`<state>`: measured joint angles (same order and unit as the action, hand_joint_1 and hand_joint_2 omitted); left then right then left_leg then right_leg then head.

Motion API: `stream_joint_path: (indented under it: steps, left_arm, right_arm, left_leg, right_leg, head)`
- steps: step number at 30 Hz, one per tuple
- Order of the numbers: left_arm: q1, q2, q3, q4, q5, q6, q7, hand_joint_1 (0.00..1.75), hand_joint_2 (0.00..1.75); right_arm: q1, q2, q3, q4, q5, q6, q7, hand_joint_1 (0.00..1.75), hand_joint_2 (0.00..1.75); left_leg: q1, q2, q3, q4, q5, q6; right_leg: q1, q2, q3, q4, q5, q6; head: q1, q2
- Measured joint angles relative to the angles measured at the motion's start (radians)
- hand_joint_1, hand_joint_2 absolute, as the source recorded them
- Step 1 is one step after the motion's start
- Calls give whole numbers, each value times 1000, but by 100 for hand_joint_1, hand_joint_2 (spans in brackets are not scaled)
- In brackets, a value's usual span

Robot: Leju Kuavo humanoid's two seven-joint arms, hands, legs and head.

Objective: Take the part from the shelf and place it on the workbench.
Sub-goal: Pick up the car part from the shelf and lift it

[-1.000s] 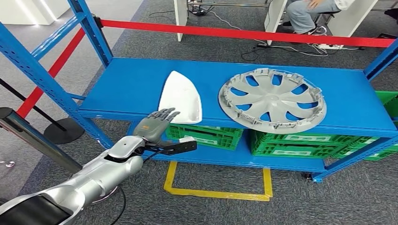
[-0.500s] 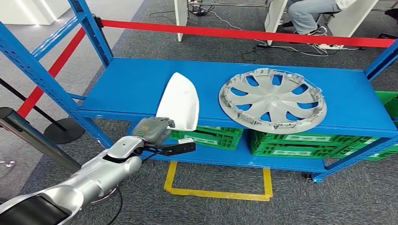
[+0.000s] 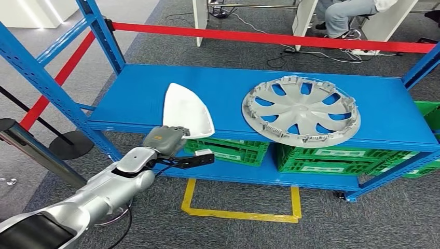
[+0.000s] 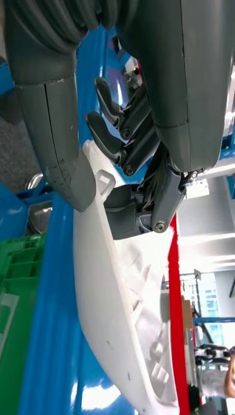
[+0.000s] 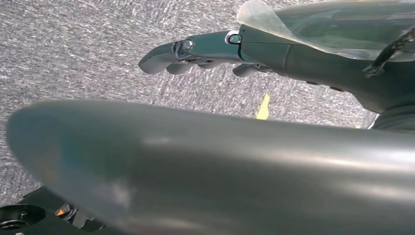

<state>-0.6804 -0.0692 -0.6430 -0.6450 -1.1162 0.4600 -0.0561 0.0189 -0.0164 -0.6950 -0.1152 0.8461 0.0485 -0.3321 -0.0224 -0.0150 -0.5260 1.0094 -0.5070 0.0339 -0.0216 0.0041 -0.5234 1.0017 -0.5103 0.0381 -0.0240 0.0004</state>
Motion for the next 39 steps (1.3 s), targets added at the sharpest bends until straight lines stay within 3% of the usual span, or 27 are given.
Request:
stream_joint_path:
  steps: [39]
  left_arm:
    - [-19, 78, 4, -245, -176, -23, 37, 175, 175]
  right_arm:
    - [1, 0, 1, 0, 2, -18, -107, 0, 0]
  left_leg:
    - [0, 0, -1, 0, 0, 0]
  right_leg:
    - [0, 0, 0, -1, 0, 1]
  head:
    - [0, 0]
